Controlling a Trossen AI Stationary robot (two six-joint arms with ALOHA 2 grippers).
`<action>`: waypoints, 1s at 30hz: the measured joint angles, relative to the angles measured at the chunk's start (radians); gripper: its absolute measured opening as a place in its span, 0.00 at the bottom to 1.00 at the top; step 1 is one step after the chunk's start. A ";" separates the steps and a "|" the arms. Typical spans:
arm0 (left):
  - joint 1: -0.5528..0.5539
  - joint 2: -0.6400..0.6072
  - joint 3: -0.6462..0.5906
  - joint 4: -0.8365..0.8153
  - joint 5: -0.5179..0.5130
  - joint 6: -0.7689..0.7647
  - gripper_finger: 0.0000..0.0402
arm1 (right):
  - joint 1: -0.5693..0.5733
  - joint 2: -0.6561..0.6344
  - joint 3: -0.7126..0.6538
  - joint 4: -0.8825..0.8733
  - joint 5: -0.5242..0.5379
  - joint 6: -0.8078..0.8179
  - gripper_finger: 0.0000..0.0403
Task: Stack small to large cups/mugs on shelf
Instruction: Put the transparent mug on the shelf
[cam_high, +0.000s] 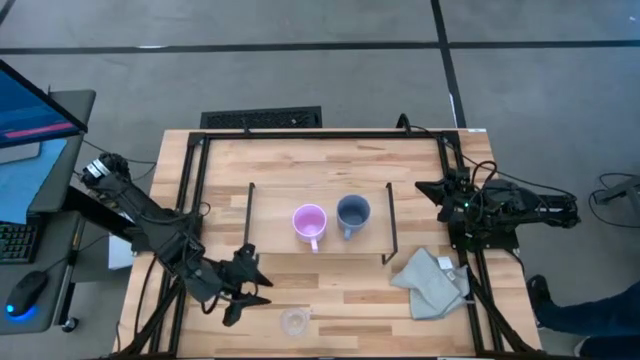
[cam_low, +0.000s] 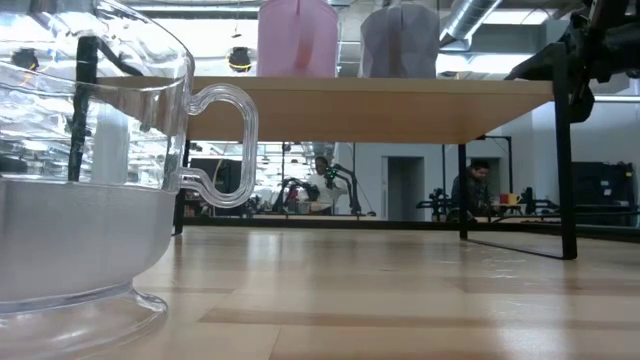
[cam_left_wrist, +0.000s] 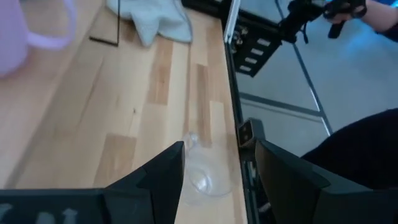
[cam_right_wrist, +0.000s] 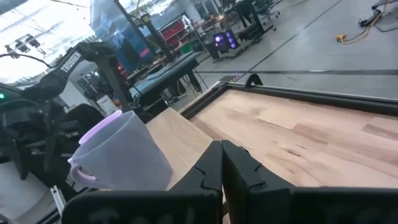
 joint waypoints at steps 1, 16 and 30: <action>-0.002 0.007 0.000 -0.004 0.000 -0.014 0.47 | 0.000 0.000 0.000 0.000 0.000 0.005 0.06; -0.009 0.260 0.050 0.016 0.007 -0.218 0.47 | 0.000 0.000 0.000 0.000 0.000 0.077 0.05; -0.008 0.453 0.244 -0.178 0.039 -0.341 0.47 | 0.000 0.000 0.000 0.000 0.000 0.065 0.06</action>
